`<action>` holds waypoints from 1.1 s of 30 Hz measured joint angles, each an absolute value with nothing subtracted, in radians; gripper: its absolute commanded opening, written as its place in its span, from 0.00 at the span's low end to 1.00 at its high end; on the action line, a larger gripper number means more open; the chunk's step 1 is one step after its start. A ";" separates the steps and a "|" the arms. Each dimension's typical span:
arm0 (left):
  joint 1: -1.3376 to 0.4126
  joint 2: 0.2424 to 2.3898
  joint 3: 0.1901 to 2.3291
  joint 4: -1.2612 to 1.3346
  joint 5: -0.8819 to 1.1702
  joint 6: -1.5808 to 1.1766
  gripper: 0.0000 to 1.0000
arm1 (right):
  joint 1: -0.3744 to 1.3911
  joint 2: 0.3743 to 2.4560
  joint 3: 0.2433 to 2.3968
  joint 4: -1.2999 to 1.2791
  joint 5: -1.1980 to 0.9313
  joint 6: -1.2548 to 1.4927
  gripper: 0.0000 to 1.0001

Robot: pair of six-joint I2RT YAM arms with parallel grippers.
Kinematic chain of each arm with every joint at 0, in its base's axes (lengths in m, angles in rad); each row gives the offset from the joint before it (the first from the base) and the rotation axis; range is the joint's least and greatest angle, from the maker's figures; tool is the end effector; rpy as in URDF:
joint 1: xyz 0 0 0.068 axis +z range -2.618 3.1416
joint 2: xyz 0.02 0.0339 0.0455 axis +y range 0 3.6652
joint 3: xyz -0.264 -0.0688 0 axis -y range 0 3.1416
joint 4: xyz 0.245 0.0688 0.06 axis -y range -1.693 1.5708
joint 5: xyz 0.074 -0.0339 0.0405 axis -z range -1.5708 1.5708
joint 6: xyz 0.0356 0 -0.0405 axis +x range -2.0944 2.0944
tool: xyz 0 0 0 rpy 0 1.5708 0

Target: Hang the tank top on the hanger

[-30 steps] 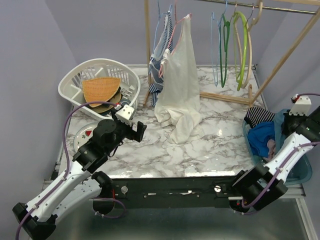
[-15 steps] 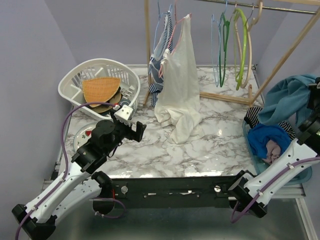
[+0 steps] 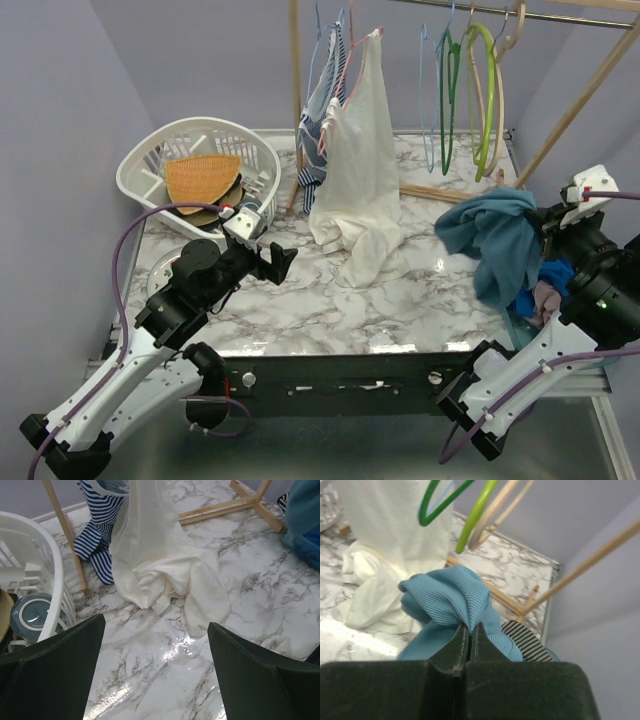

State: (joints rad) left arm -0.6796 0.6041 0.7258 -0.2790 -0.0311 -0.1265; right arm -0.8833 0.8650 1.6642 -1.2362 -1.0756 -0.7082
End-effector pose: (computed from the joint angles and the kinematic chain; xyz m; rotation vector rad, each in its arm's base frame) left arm 0.1149 -0.0914 0.3356 0.4584 1.7008 -0.5647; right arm 0.0616 -0.0257 0.4934 -0.4822 1.7069 -0.0621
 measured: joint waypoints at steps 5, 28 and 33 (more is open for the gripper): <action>-0.680 0.604 0.760 -0.279 0.007 -0.165 0.99 | -0.835 0.850 1.489 -1.312 -1.181 -0.859 0.01; -0.680 0.537 0.740 -0.337 0.126 -0.325 0.97 | 0.400 1.102 1.187 -0.894 -0.844 -0.480 0.68; -0.680 0.611 0.710 -0.319 0.213 -0.382 0.88 | 0.400 1.101 1.114 -0.824 -0.702 -0.477 0.69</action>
